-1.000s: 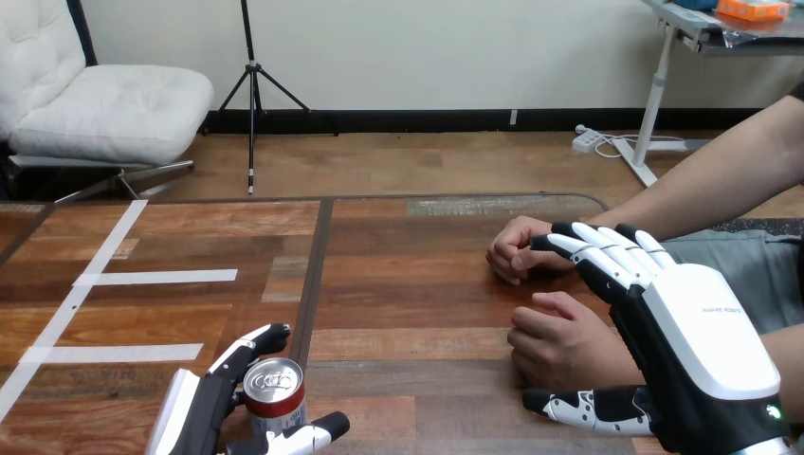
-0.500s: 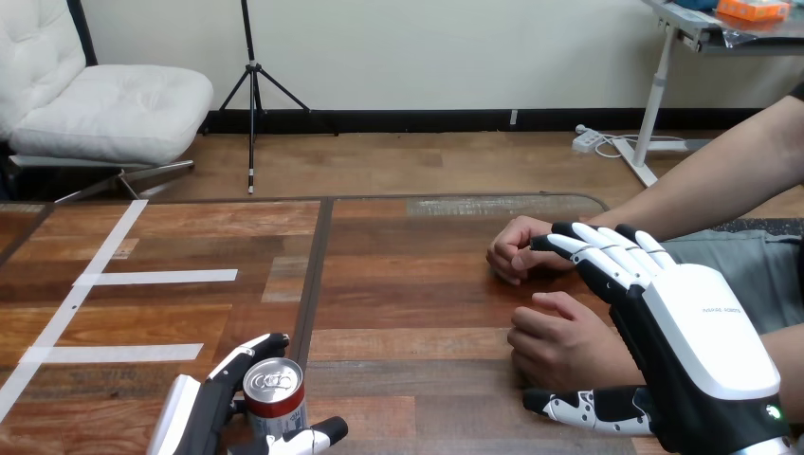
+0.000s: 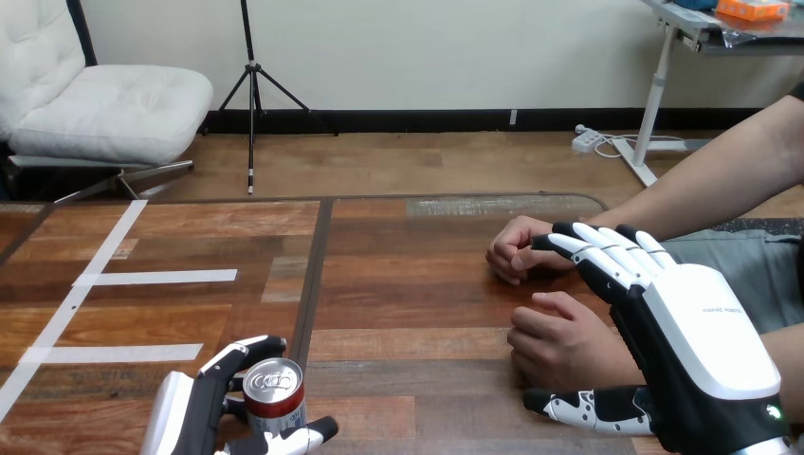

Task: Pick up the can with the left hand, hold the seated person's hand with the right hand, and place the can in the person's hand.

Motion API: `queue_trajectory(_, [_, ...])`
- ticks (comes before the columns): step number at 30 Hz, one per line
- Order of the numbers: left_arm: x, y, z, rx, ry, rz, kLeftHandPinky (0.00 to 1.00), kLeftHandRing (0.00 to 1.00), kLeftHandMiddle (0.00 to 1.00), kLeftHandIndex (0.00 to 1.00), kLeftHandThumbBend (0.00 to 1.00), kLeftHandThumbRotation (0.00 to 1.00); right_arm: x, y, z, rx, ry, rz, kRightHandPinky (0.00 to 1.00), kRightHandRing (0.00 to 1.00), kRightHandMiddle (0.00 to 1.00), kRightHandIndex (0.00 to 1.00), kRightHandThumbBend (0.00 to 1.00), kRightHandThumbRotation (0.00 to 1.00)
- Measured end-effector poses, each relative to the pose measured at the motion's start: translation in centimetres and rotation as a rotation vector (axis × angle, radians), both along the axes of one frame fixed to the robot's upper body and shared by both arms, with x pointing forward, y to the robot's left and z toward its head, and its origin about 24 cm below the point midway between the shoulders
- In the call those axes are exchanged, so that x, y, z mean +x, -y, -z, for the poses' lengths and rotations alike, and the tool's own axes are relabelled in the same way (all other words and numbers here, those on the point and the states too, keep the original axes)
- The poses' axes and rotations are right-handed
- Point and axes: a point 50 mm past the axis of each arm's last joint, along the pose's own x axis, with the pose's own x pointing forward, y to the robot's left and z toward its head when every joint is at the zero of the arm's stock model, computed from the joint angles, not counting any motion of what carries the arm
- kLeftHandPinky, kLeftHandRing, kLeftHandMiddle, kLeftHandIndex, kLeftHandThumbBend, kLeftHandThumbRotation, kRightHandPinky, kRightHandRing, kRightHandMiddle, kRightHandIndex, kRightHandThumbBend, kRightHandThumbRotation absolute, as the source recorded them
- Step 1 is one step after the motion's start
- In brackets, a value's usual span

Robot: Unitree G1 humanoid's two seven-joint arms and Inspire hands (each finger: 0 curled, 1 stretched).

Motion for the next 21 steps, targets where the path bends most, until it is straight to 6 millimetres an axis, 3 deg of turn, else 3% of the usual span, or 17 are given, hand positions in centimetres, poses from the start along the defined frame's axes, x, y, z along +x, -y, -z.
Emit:
queue_trajectory(11, [0.21,0.06,0.48,0.054,0.032,-0.047,0.27,0.35,0.42,0.43,0.76,0.0,0.0,0.0,0.0,0.0,0.0,0.0,0.96,0.91,0.9,0.84,0.87,0.01])
queue_trajectory(21, [0.52,-0.05,0.62,0.089,0.054,-0.072,0.23,0.31,0.38,0.39,0.76,0.0,0.0,0.0,0.0,0.0,0.0,0.0,0.96,0.91,0.9,0.84,0.87,0.0])
